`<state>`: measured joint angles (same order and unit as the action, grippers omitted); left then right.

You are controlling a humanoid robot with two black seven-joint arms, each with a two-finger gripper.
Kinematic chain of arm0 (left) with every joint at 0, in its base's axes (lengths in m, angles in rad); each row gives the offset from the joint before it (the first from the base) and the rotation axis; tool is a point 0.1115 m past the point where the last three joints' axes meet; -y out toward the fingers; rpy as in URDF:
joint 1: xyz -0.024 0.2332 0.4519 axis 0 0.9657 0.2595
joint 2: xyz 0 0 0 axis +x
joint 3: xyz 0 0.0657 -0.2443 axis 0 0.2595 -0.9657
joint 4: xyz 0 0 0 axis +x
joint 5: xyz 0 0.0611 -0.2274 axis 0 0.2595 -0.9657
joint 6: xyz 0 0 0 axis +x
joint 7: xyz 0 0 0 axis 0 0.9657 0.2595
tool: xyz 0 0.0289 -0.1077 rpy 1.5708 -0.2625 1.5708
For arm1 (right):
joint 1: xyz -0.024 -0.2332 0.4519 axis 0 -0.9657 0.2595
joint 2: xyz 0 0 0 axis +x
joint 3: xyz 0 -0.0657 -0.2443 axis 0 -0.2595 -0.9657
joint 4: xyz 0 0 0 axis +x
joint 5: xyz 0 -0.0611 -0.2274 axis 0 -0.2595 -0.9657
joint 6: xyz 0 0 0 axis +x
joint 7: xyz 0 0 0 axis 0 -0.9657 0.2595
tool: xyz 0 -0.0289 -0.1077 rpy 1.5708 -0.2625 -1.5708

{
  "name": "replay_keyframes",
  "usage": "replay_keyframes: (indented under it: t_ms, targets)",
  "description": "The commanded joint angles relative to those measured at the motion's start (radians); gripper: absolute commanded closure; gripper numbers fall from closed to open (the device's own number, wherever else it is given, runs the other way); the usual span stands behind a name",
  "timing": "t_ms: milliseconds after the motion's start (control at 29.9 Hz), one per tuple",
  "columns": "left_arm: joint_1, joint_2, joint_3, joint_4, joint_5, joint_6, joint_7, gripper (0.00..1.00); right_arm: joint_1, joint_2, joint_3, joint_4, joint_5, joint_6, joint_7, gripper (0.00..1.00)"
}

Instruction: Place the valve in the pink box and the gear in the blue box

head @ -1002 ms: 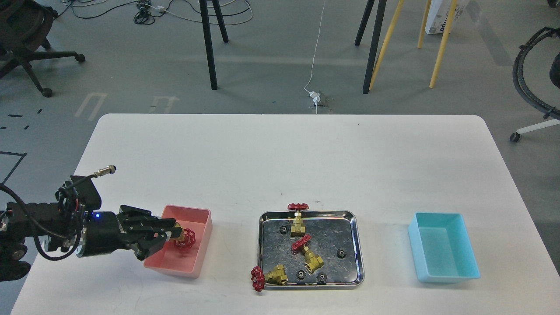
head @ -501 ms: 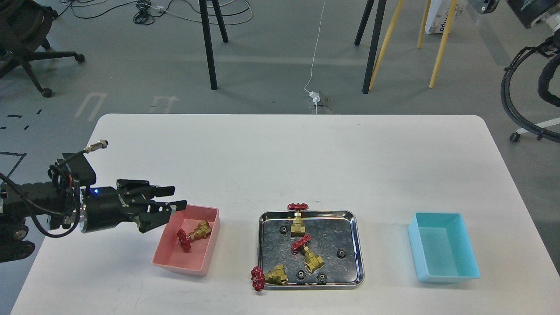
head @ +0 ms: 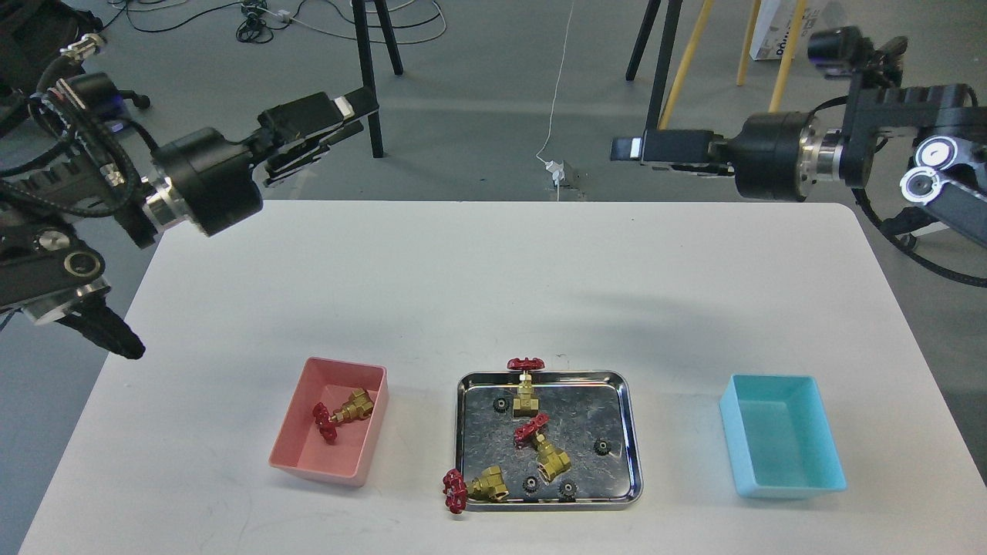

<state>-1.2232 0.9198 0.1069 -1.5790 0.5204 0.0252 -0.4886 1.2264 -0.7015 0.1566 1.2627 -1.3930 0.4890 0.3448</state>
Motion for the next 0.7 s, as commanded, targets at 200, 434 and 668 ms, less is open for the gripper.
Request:
replay_keyframes:
  t_ms: [200,434,668]
  targets:
    - [0.358,-0.309,-0.528,-0.006,-0.126,-0.145,0.0,0.38,0.199,0.158,-0.572,0.187,-0.264,0.0,0.014,0.02]
    - [0.467,-0.397,-0.613,0.008,-0.117,-0.148,0.0,0.36,0.231,0.298,-0.67,0.173,-0.331,0.0,0.016,0.06]
    - [0.468,-0.389,-0.612,0.019,-0.117,-0.148,0.0,0.36,0.234,0.471,-0.75,0.049,-0.37,0.0,0.011,0.34]
